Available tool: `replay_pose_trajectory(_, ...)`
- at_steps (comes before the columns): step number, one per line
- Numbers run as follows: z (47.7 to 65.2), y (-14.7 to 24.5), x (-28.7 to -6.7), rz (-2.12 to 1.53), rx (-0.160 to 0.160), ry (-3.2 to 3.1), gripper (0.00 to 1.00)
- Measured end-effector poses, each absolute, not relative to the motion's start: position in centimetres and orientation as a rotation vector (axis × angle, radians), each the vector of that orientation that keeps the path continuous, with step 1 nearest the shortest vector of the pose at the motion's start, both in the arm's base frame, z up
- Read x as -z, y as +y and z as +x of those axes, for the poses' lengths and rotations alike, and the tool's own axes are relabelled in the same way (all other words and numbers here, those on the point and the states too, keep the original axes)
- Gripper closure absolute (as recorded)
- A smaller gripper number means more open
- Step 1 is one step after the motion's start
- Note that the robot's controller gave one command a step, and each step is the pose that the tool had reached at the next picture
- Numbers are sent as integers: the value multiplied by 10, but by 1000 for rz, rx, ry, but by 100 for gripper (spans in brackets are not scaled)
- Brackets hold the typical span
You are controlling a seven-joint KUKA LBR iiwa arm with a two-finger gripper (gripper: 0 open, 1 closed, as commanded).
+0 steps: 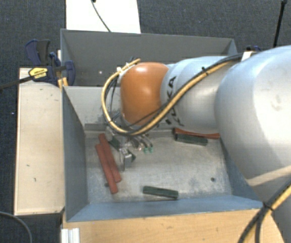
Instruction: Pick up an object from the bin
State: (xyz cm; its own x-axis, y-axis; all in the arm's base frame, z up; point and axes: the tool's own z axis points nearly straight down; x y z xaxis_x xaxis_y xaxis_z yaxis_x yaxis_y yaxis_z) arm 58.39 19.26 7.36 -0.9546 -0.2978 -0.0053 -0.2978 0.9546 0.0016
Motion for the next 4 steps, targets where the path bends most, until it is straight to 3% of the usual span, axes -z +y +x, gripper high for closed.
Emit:
replay_pose_trajectory(1,588,142,-71,-369,2,3119,0)
replay_pose_trajectory(2,588,145,-71,-368,-2,3119,100)
replay_pose_trajectory(3,588,145,-71,-363,-2,3120,0)
replay_pose_trajectory(4,590,52,-71,-74,4,3142,0)
